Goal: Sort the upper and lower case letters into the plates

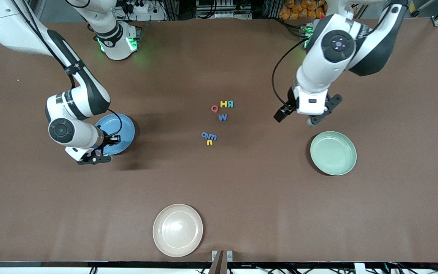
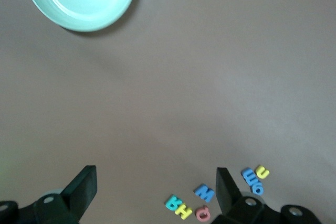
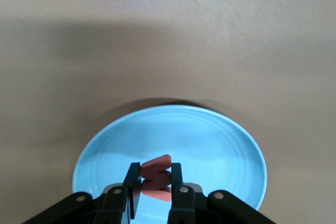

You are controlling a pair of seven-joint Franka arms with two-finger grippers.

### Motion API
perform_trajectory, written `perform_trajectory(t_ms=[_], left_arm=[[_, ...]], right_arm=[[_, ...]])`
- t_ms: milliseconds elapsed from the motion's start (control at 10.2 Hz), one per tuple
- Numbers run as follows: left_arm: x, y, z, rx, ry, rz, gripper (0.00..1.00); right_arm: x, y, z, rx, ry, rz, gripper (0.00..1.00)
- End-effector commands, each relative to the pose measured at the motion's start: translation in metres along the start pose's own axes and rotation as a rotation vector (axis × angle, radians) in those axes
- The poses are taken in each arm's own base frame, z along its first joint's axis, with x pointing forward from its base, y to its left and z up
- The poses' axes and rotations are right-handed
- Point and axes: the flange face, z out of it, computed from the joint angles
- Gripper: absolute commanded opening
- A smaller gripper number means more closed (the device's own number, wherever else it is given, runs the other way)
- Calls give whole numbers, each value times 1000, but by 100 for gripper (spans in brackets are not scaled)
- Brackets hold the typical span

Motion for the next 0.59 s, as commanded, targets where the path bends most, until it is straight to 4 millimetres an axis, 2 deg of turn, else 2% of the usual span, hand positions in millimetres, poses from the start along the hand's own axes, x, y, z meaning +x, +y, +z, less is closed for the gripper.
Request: perform_trajectory(t_ms=[0,98,196,294,392,490], left_arm=[[-27,19,24,3,-22,20,100],[-39,25,31,-1,-26,39,100],[-51,32,43,-2,-35,29,100],[-68,40,59,-10,-43,13,100],[-76,48,73,-30,-51,-13,100],[-87,54,86,-35,-58,-19,100]], right_arm=[[-9,4,16,5,-2,1,18],[-9,8,18,6,-5,10,73],[-8,13,18,9,-7,26,100],[-5,15,11,40,-10,57,100],[0,14,-3,79,-22,93,100],[8,6,-24,75,-38,87,100]])
